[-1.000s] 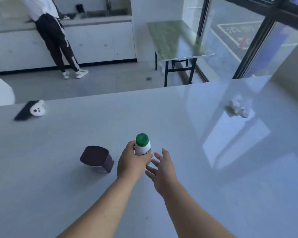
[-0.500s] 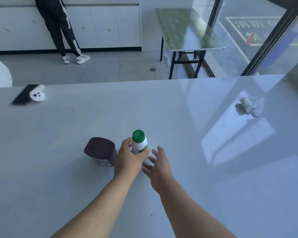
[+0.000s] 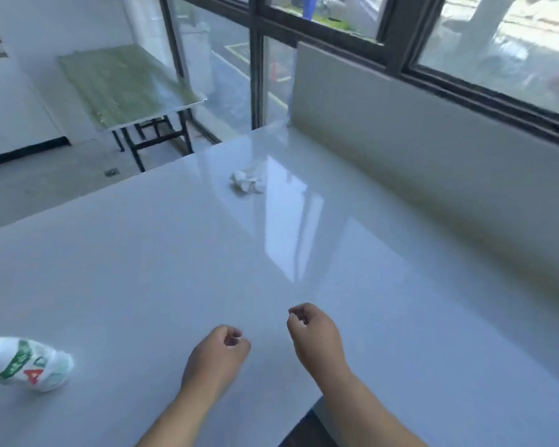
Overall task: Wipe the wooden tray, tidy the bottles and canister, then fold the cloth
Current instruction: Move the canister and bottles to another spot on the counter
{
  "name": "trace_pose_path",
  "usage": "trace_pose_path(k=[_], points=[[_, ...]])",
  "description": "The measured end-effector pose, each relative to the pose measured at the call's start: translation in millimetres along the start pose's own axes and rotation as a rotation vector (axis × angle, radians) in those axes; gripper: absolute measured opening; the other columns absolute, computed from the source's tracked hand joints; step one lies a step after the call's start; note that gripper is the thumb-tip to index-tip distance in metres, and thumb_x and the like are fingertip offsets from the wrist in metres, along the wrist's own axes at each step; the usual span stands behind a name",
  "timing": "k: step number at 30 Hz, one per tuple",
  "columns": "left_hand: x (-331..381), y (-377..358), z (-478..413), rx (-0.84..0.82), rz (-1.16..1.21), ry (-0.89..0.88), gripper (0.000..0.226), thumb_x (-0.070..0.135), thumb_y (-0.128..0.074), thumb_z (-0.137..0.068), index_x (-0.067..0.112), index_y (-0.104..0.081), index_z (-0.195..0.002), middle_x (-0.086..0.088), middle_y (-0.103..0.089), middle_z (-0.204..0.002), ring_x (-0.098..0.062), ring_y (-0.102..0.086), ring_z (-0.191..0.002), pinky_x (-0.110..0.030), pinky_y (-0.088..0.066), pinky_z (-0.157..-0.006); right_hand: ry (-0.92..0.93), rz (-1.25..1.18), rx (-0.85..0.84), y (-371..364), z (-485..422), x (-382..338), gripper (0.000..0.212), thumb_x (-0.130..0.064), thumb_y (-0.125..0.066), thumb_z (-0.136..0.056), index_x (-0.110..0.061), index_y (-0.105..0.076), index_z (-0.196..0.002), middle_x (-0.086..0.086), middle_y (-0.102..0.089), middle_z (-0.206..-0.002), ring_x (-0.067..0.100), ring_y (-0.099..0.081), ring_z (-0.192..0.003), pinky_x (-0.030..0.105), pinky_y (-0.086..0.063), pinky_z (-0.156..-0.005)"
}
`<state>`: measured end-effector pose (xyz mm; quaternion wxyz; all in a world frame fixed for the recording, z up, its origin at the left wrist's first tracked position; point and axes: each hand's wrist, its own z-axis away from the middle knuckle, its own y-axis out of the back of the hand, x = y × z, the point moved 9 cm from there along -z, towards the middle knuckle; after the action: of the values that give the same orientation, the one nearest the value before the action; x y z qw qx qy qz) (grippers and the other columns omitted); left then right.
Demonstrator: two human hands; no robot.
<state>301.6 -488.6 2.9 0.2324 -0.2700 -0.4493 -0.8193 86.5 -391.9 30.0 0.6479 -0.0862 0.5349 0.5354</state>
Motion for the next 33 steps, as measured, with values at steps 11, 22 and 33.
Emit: trace_pose_path(k=[11,22,33], points=[[317.7,-419.3,184.3,-0.579,-0.39,-0.663,0.067,0.064,-0.07,-0.077,0.041,-0.053,-0.138,0.019,-0.056,-0.142,-0.003,-0.055,-0.113,-0.031,-0.049,-0.086,-0.251,0.066,0.562,410.5,122.9,286.6,0.045,-0.048,-0.054,-0.096,-0.031,-0.06,-0.137,-0.018,-0.058,-0.138,0.007,-0.043,-0.135,0.027,-0.042,-0.104],[448.1,-666.7,371.8,-0.758,-0.38,-0.919,0.124,0.077,-0.08,-0.054,0.038,-0.024,-0.158,0.012,-0.037,-0.163,-0.016,-0.045,-0.142,-0.04,-0.05,-0.102,-0.536,-0.451,1.039,606.2,252.7,497.8,0.055,-0.039,-0.064,-0.097,-0.027,-0.049,-0.149,-0.002,-0.054,-0.149,0.016,-0.055,-0.128,0.034,-0.047,-0.099],[482.7,-699.7,406.0,-0.595,-0.247,-1.01,0.129,0.078,-0.076,-0.051,0.034,-0.023,-0.159,0.006,-0.042,-0.159,-0.022,-0.038,-0.145,-0.045,-0.045,-0.11,-0.538,-1.052,0.857,614.9,186.9,525.4,0.045,-0.046,-0.052,-0.096,-0.045,-0.053,-0.141,-0.012,-0.064,-0.129,0.03,-0.062,-0.123,0.046,-0.05,-0.109]])
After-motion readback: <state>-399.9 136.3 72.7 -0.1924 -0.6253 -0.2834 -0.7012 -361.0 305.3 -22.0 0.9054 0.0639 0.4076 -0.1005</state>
